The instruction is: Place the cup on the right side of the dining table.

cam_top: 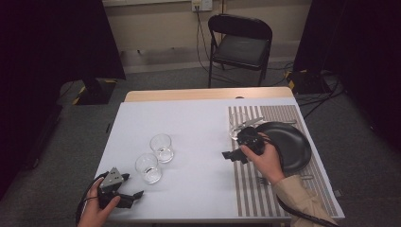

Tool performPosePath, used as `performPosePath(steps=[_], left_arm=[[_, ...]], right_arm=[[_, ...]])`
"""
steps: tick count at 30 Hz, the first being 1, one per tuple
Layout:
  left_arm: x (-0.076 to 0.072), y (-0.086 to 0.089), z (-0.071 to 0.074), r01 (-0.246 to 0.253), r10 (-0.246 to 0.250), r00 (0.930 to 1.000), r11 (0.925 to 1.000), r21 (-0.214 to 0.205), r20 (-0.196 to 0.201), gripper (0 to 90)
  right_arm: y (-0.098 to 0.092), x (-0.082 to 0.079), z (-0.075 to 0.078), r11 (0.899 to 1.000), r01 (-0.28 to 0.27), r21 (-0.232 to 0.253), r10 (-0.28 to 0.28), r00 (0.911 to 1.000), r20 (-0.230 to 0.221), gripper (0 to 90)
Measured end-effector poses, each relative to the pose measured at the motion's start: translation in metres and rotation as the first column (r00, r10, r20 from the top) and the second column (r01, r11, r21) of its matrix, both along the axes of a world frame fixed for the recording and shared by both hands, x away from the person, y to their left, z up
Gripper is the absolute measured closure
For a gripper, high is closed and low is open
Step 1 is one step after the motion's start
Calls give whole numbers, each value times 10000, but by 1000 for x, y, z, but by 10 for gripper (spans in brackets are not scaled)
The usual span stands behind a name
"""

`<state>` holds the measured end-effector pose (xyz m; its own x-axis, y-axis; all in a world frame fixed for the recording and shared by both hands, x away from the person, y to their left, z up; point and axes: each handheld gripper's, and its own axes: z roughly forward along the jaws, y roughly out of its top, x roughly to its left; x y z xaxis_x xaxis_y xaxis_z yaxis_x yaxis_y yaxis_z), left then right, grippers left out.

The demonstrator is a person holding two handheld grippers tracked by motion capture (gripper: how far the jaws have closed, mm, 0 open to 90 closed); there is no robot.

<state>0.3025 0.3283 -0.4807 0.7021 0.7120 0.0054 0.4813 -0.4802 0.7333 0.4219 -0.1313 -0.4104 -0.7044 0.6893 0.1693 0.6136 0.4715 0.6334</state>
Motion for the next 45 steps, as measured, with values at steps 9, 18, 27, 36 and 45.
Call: performPosePath(steps=[9,18,27,36,45], left_arm=[[0,0,0,17,-17,10000,10000,16,-2,103],[0,0,0,14,-14,10000,10000,12,-1,103],[0,0,0,7,-7,10000,10000,22,5,103],[0,0,0,7,-7,10000,10000,29,1,103],[0,0,0,9,-9,10000,10000,30,2,103]], right_arm=[[-2,-5,-5,9999,-115,-12,115,9999,-91,143],[-1,-11,-7,9996,-268,-20,268,9996,-107,144],[-4,-16,-13,9994,-348,61,349,9991,-235,144],[-8,-21,-17,9992,-399,64,401,9987,-319,144],[-11,-26,-21,9988,-495,66,497,9979,-413,144]])
